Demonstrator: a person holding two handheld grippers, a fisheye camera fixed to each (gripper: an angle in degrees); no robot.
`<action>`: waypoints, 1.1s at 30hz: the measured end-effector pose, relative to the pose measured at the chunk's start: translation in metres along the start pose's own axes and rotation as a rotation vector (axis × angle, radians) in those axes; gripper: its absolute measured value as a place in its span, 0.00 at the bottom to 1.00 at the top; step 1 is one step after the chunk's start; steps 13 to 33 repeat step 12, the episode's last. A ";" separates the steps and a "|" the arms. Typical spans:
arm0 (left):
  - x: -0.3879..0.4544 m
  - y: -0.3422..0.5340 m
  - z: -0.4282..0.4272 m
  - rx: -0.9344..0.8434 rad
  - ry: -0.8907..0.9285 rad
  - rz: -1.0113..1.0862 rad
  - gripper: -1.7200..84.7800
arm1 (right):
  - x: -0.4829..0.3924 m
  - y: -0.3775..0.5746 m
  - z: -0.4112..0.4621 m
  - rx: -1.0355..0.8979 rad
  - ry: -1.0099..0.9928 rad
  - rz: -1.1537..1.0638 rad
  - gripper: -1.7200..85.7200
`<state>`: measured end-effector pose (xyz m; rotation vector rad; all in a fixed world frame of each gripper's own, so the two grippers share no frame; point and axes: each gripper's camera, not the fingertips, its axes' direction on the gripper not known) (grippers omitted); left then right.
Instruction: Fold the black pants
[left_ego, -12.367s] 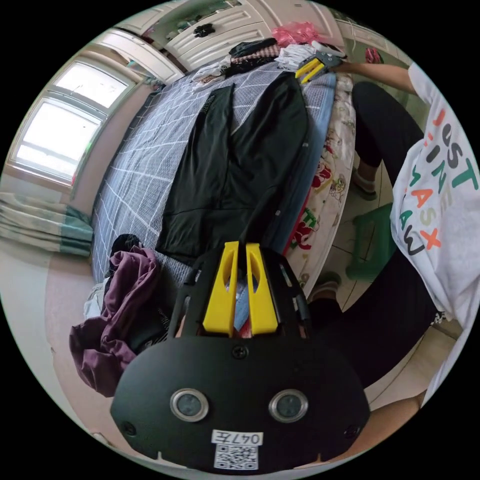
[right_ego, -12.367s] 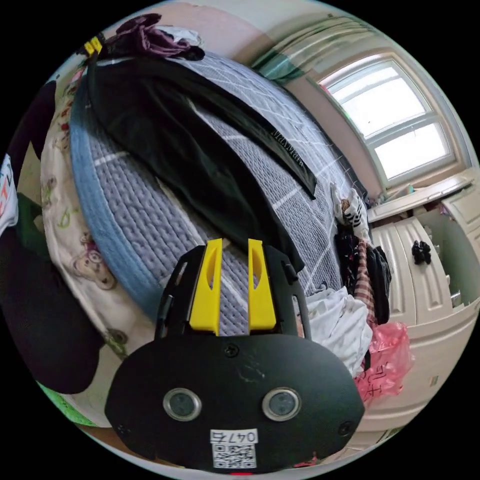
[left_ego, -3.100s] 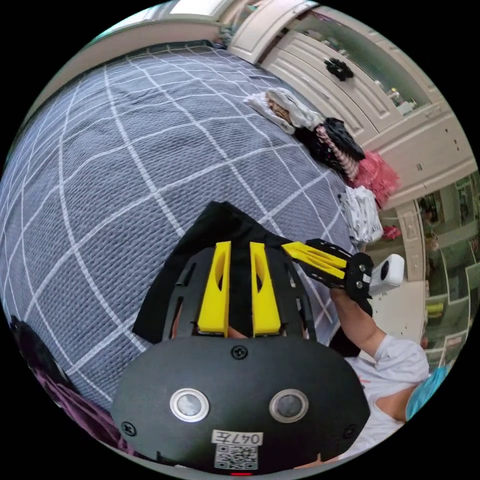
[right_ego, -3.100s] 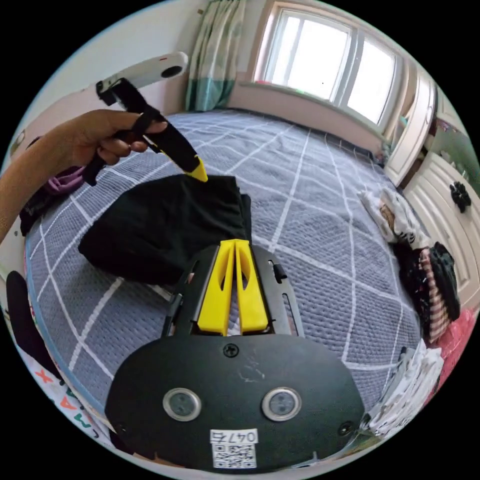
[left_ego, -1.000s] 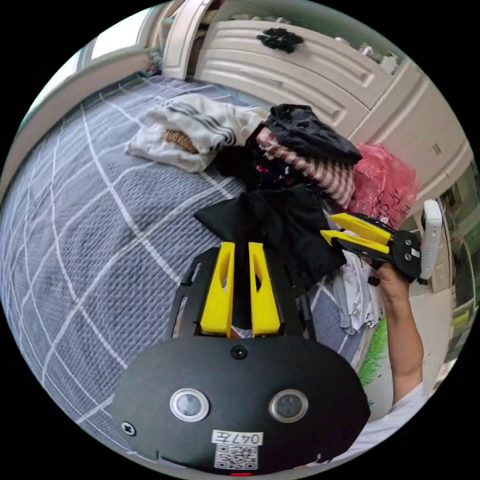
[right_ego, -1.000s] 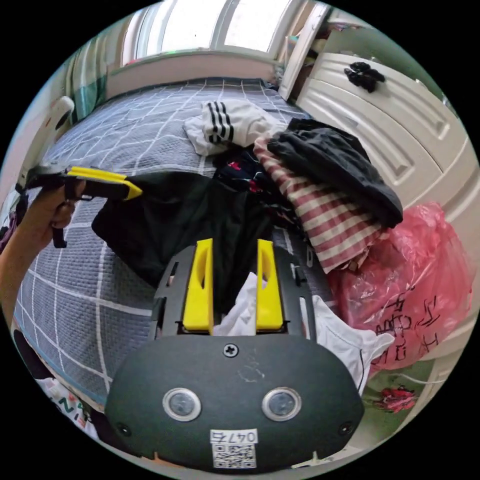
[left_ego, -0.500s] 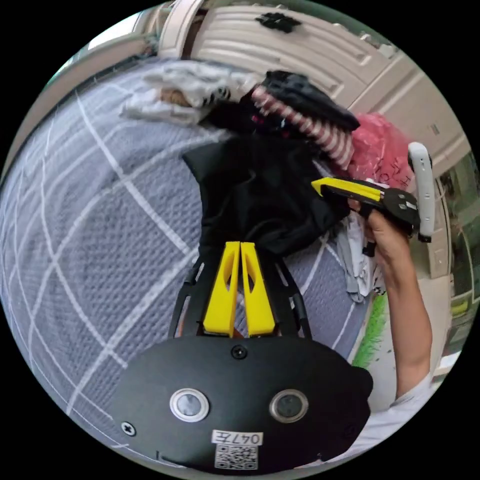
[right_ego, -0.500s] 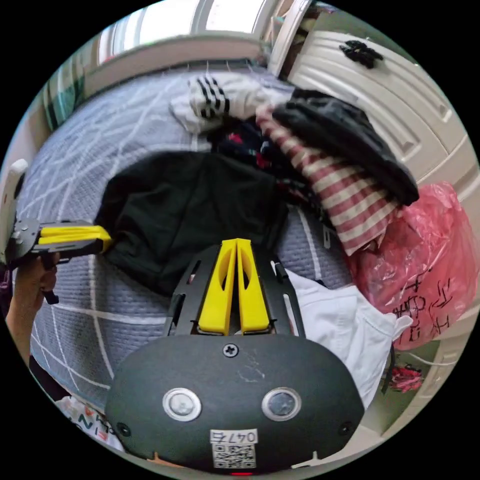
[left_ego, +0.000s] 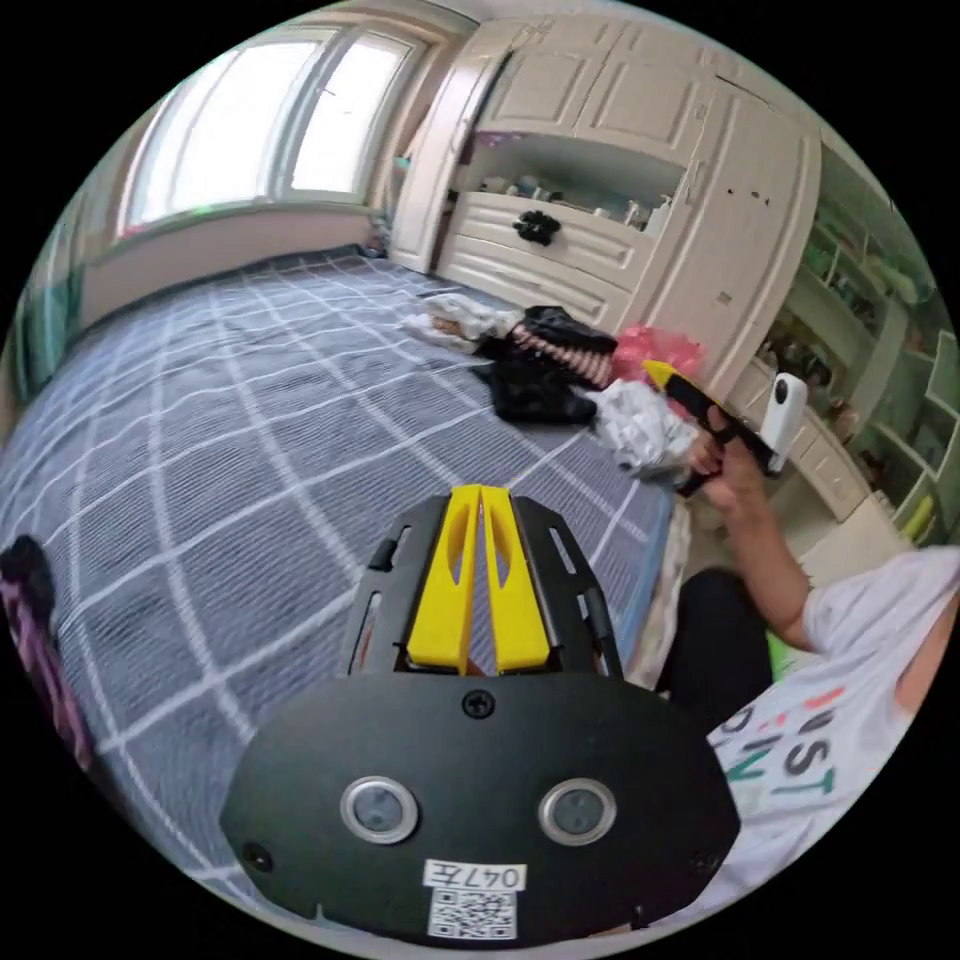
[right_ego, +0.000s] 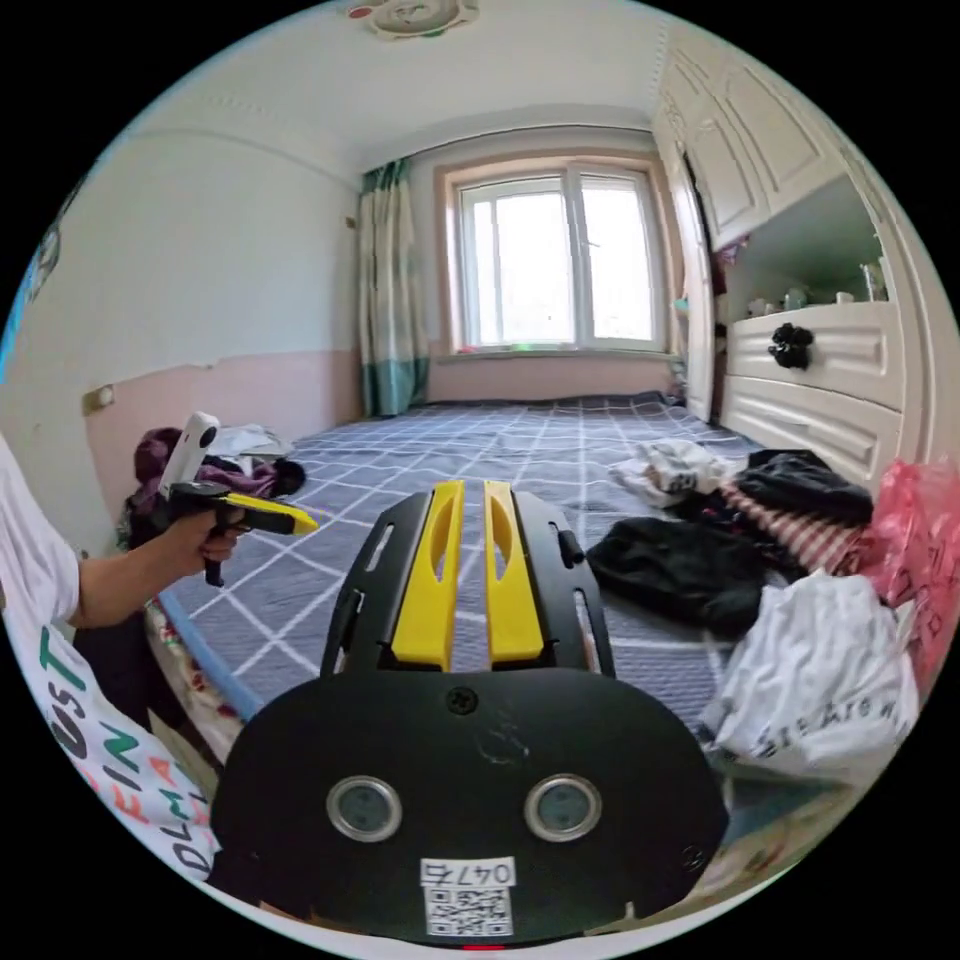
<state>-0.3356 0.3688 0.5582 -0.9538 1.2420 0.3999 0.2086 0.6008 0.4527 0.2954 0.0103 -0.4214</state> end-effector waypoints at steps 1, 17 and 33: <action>-0.004 0.035 -0.025 -0.025 -0.101 0.001 0.01 | -0.016 0.008 -0.001 0.001 -0.020 -0.001 0.02; -0.037 0.223 -0.188 -0.007 -0.460 -0.236 0.01 | -0.272 0.048 0.062 -0.229 -0.417 -0.308 0.01; -0.037 0.223 -0.188 -0.007 -0.460 -0.236 0.01 | -0.272 0.048 0.062 -0.229 -0.417 -0.308 0.01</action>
